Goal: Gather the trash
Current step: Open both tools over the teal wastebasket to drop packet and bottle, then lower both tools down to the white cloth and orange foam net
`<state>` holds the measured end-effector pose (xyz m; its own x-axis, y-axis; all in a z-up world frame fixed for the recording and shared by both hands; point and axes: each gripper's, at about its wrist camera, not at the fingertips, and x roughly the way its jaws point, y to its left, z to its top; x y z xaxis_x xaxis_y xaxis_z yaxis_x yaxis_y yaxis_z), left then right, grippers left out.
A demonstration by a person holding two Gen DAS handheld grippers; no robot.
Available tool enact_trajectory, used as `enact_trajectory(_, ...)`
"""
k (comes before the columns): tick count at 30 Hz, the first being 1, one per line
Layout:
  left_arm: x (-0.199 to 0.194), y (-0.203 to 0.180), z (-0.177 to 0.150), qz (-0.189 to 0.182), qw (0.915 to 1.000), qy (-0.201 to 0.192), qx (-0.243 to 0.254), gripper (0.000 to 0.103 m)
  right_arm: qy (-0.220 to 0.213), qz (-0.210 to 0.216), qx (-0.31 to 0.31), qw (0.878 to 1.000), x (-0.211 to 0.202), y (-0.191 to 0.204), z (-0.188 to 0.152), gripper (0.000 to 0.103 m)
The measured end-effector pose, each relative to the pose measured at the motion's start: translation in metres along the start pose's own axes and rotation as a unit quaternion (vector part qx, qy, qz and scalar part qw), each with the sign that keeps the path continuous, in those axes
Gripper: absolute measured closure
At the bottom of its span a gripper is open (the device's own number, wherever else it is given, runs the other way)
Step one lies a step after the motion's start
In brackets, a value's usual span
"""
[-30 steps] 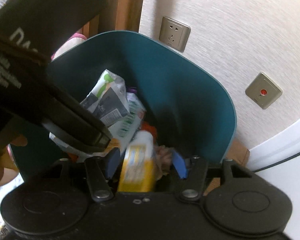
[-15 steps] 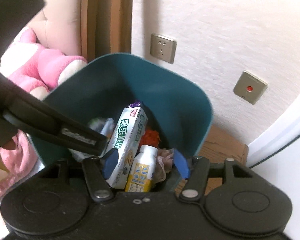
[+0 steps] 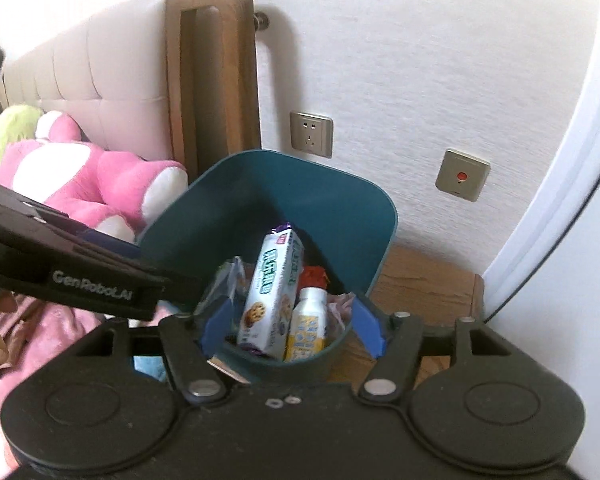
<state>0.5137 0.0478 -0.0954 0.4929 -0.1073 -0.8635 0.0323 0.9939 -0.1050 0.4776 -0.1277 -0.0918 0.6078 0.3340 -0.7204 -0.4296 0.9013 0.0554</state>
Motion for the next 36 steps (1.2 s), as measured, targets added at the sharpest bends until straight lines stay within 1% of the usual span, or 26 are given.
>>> enact_trajectory(4,-0.024,0.007,-0.023,-0.012,0.9997,-0.016,0.012,0.042,-0.01,-0.008,0.018,1.0,-0.015,0.014,-0.018,0.034)
enact_trajectory(5,-0.03,0.009,-0.03,-0.015,0.9996,-0.018,0.013,0.038,-0.011,-0.009,0.025,1.0,-0.018,0.018,-0.023,0.034)
enact_trajectory(6,-0.035,0.011,-0.036,-0.018,0.9995,-0.021,0.014,0.037,-0.011,-0.009,0.031,0.999,-0.022,0.021,-0.027,0.033)
enact_trajectory(8,-0.044,0.016,-0.05,-0.021,0.9992,-0.028,0.021,0.036,-0.01,-0.007,0.043,0.999,-0.03,0.031,-0.04,0.032)
enact_trajectory(10,-0.051,0.019,-0.066,-0.022,0.9989,-0.031,0.029,0.035,-0.008,-0.005,0.046,0.999,-0.036,0.04,-0.051,0.028)
enact_trajectory(12,-0.054,0.022,-0.08,-0.021,0.9988,-0.029,0.033,0.032,-0.005,-0.004,0.048,0.999,-0.042,0.051,-0.063,0.026)
enact_trajectory(18,-0.041,0.026,-0.118,-0.011,0.999,-0.017,0.039,0.031,0.013,0.011,0.066,0.998,-0.039,0.067,-0.095,0.019)
enact_trajectory(19,-0.037,0.026,-0.123,-0.01,0.9991,-0.015,0.038,0.03,0.016,0.015,0.068,0.997,-0.037,0.068,-0.099,0.018)
enact_trajectory(21,-0.026,0.025,-0.135,-0.008,0.9994,-0.011,0.033,0.024,0.024,0.021,0.068,0.997,-0.03,0.065,-0.108,0.017)
enact_trajectory(25,0.007,0.02,-0.158,-0.003,0.9998,0.003,0.021,0.023,0.039,0.028,0.046,0.998,-0.008,0.057,-0.127,0.011)
enact_trajectory(29,0.057,0.017,-0.186,-0.008,0.9997,0.024,0.003,0.021,0.064,0.036,0.024,0.997,0.025,0.048,-0.156,0.007)
enact_trajectory(33,0.113,0.022,-0.219,-0.02,0.9983,0.052,-0.016,0.02,0.098,0.046,0.031,0.994,0.066,0.035,-0.194,0.006)
enact_trajectory(35,0.14,0.026,-0.238,-0.027,0.9971,0.066,-0.027,0.014,0.118,0.048,0.036,0.991,0.091,0.03,-0.216,0.006)
enact_trajectory(36,0.157,0.03,-0.249,-0.031,0.9962,0.074,-0.034,0.013,0.128,0.048,0.039,0.99,0.103,0.028,-0.228,0.006)
